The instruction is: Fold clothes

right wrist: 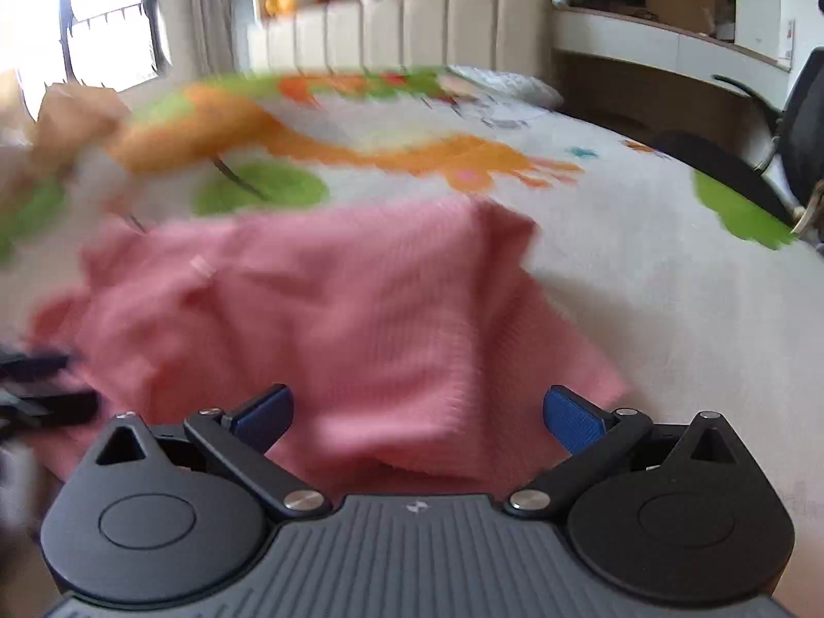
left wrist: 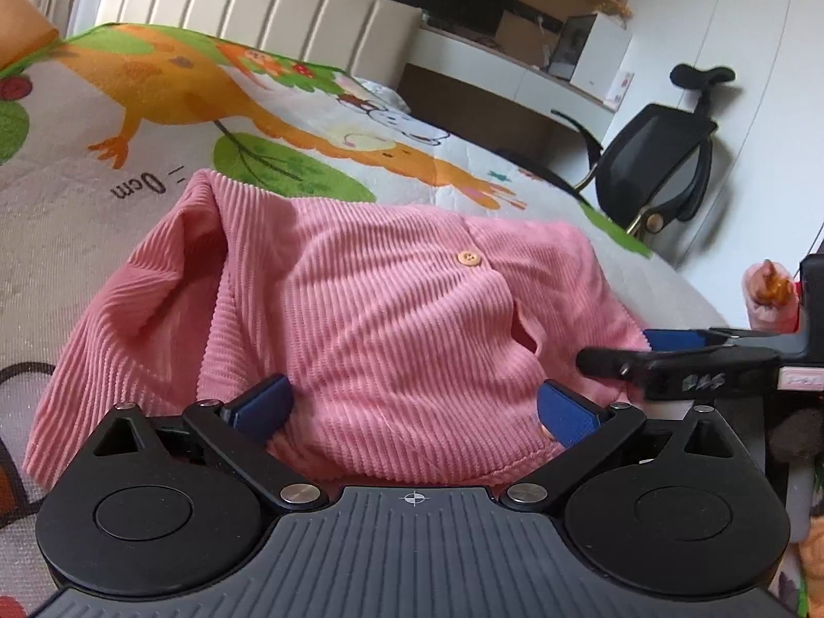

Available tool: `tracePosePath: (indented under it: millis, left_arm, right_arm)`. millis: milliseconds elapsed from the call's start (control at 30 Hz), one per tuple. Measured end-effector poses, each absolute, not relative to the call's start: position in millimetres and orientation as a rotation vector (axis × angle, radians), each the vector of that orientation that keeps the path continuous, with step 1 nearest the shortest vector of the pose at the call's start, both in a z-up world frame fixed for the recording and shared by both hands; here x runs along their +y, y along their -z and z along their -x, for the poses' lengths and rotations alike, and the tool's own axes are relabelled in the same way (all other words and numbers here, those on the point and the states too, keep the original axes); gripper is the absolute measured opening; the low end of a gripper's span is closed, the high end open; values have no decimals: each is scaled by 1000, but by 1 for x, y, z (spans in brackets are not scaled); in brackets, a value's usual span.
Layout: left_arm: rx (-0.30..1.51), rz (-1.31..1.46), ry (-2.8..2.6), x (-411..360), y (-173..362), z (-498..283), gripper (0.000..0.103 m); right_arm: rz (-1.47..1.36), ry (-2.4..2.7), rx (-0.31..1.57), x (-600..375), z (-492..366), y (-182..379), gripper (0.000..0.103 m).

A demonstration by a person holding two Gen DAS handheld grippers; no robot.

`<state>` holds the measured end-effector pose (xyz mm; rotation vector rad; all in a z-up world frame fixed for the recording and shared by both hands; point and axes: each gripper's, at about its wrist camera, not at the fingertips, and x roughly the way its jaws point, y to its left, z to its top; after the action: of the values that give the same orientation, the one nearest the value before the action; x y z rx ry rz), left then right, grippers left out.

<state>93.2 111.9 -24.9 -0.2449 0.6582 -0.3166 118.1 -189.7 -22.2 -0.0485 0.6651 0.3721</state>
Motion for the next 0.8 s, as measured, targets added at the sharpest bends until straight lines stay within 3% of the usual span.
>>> tracePosePath:
  millis: [367,600,800]
  left_arm:
    - [556,495,304,156,-7,-79,103]
    - [539,429,139,170,-16,-78,103]
    - [586,403,365,138,-9,-83,103]
  right_arm:
    - [579,-467,429,-101,-86,36,103]
    - [525,-458,437,-105,-84,22,103]
    - [433,-490,520,-113,-88,23,103]
